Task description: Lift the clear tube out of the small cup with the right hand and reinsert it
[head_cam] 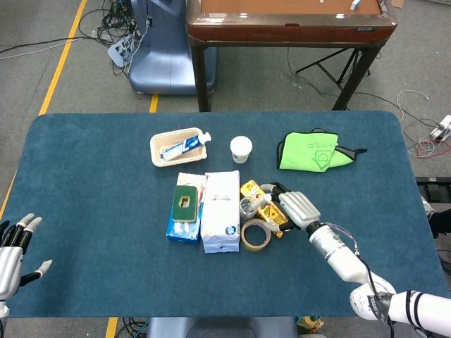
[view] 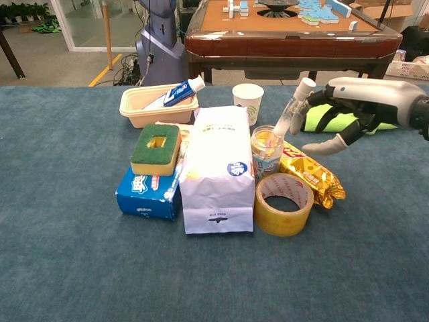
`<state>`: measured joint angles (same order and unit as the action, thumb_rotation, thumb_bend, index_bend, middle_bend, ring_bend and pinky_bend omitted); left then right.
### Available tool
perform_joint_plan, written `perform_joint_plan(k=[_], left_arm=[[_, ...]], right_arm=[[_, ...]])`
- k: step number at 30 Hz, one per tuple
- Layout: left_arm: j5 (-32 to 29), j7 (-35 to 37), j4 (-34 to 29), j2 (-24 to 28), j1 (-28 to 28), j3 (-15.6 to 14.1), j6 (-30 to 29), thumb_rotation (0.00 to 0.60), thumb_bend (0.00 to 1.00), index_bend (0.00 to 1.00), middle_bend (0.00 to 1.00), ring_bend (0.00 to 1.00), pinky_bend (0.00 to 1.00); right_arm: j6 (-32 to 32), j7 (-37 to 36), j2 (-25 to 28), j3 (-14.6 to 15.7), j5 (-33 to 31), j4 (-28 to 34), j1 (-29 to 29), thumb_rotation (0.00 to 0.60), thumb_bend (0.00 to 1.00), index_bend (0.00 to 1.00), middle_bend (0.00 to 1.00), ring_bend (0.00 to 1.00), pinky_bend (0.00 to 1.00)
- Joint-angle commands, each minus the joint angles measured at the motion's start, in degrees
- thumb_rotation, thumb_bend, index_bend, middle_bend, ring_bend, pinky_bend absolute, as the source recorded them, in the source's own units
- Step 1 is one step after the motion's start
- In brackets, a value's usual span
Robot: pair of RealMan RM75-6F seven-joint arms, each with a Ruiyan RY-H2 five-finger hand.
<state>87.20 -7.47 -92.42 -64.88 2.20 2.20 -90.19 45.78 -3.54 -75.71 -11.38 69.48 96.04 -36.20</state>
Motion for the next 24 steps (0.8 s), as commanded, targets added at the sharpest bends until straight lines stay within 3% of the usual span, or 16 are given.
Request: perform_joint_plan(k=[1, 11, 24], left_arm=[[0.0, 0.1, 0.1, 0.0, -0.1, 0.0, -0.1, 0.600, 0.19, 0.14, 0.10, 0.15, 0.05], [-0.2, 0.6, 0.3, 0.1, -0.5, 0.0, -0.4, 0.600, 0.19, 0.14, 0.10, 0.15, 0.05], [-0.1, 1.3, 1.0, 0.0, -0.5, 0.0, 0.0, 0.600, 0.19, 0.14, 0.10, 0.15, 0.05]], right_arm=[[-0.4, -0.3, -0.7, -0.3, -0.3, -0.2, -0.9, 0.600, 0.34, 0.42, 0.15, 0.08, 0.25], [-1.6, -0.3, -2.5, -1.7, -2.4, -0.6, -4.1, 0.600, 0.34, 0.42, 0.15, 0.08, 0.25], [0.3, 0.8, -2.1, -1.3, -3.8, 0.0, -4.5, 0.600, 0.34, 0.43, 0.15, 0.08, 0.25]])
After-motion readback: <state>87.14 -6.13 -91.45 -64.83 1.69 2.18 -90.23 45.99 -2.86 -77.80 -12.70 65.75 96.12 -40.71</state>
